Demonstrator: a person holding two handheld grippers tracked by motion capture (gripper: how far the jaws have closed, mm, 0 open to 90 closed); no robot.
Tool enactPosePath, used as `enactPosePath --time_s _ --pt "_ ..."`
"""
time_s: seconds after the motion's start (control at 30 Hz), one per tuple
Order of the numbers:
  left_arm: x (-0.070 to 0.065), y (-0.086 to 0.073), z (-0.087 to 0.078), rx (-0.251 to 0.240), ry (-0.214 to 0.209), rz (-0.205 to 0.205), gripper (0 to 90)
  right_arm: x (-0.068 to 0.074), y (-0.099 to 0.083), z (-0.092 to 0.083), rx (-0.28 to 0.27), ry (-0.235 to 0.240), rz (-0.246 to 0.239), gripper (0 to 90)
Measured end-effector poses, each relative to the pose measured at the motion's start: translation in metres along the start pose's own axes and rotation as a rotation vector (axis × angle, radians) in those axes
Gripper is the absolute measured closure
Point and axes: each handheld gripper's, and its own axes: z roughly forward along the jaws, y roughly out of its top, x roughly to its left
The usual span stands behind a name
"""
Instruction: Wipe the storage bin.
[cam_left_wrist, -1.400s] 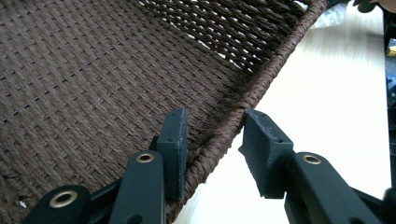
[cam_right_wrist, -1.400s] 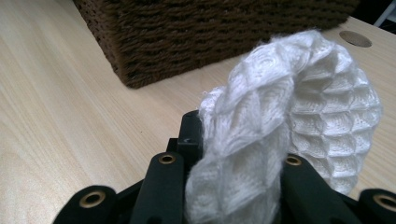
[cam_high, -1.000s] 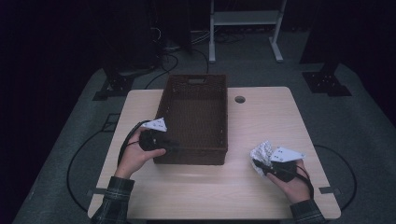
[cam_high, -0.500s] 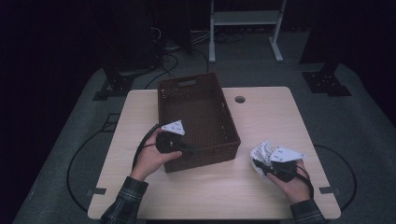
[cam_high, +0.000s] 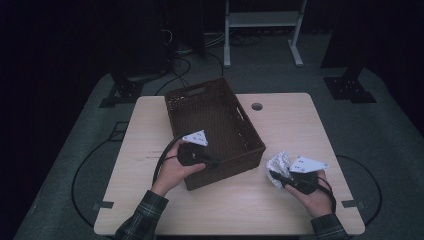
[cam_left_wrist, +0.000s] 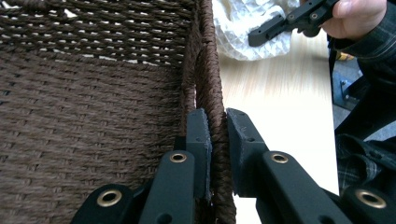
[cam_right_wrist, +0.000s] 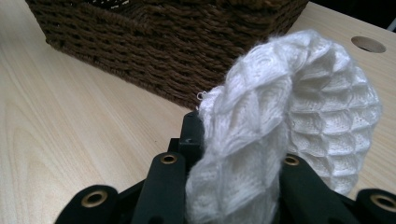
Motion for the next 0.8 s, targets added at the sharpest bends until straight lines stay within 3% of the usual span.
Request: enactPosePath --time_s 0.3,0.8 --pt "0.004 -0.004 0.002 -0.02 -0.035 -0.024 78.2 0.005 0.002 0.003 -0.009 0.022 -0.002 73.6" --pt "0.003 -0.006 0.003 -0.025 -0.031 -0.03 77.7 0.026 0.035 -0.012 -0.154 0.043 -0.048 73.8"
